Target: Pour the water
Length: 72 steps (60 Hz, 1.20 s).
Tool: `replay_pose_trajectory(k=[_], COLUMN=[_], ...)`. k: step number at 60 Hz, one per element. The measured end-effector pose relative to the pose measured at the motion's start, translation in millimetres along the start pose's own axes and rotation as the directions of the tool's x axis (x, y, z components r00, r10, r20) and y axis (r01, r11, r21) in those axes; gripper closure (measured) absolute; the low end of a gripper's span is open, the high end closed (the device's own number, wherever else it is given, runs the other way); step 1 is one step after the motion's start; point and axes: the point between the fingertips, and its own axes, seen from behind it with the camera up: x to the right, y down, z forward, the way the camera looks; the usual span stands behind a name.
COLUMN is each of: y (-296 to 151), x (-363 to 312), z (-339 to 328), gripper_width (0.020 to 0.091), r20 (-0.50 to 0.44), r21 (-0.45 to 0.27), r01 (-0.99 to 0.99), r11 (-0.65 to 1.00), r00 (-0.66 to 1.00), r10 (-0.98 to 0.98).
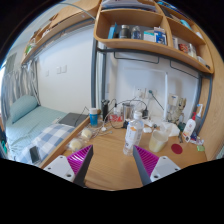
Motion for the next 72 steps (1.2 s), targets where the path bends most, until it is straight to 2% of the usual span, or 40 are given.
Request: replay_pose_trajectory(k=[23,46,50,54,57,59,61,68,72], y=[44.4,24.2,16.5,8.7,5.4,6.2,7.8,5.7,4.0], x=[62.4,81.5,84.6,91.0,94.2,95.5,97.1,101.2,97.9], z=[74.4,175.3,181.5,184.8,184.9,185.1,185.0,181.0,181.6], gripper_width=[0.028,0.0273,0.0276,0.0305,0.0358,0.0434,0.0546,0.0594,0.0643], r20=[-0.186,-0.183,-0.19,-0.201,-0.208,-0.209,-0.21,-0.217,-0.21], r21=[-0.041,0.017,0.052,0.104,0.14,0.157,0.168,0.223,0.244], r01=[-0.105,-0.098,-0.109,-0.126,-0.141,-0.15,-0.162,-0.152,-0.135], r11=[0.994,0.995,0.993,0.987,0.98,0.976,0.972,0.963,0.96], r00=[0.978,0.978,0.975,0.969,0.964,0.961,0.958,0.955,0.959], r10=[0.096,0.1,0.117,0.145,0.168,0.182,0.196,0.201,0.189])
